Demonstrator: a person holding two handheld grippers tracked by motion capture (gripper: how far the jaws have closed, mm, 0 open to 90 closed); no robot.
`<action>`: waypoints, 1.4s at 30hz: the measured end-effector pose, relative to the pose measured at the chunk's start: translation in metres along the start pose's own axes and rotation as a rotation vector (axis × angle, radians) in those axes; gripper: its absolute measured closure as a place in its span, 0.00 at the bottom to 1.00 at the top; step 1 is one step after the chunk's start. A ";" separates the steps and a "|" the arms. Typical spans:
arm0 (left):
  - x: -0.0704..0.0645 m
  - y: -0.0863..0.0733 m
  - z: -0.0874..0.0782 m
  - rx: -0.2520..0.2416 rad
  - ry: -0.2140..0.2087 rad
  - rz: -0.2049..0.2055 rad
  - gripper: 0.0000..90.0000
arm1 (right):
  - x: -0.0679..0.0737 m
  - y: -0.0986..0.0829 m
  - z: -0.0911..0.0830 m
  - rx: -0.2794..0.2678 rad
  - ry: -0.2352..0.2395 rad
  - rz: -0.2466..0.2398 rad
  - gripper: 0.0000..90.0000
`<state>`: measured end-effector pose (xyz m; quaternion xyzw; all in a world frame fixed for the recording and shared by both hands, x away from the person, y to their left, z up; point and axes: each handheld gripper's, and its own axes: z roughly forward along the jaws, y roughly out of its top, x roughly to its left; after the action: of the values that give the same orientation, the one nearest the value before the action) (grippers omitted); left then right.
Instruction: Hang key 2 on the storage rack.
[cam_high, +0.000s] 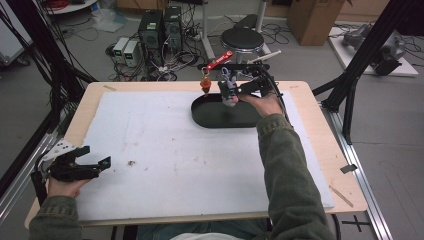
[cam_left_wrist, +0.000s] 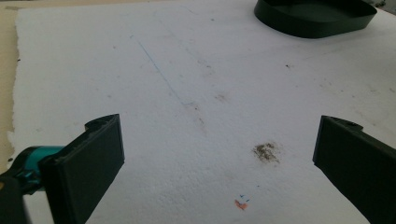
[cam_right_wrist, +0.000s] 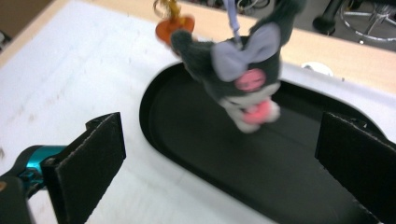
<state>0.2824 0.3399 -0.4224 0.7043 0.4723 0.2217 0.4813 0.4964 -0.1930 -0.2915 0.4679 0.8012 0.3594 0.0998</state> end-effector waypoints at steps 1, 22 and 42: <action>0.000 0.000 0.000 0.001 -0.001 0.000 0.03 | 0.002 -0.003 -0.002 -0.005 -0.010 -0.015 0.01; -0.002 -0.001 -0.001 0.004 -0.020 -0.012 0.03 | 0.001 -0.060 -0.040 -0.107 -0.086 -0.106 0.01; -0.003 -0.003 0.001 0.032 -0.030 -0.003 0.03 | -0.012 -0.135 -0.060 -0.273 -0.178 -0.069 0.01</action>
<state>0.2805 0.3374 -0.4254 0.7144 0.4695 0.2031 0.4774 0.3818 -0.2726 -0.3408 0.4521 0.7484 0.4187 0.2453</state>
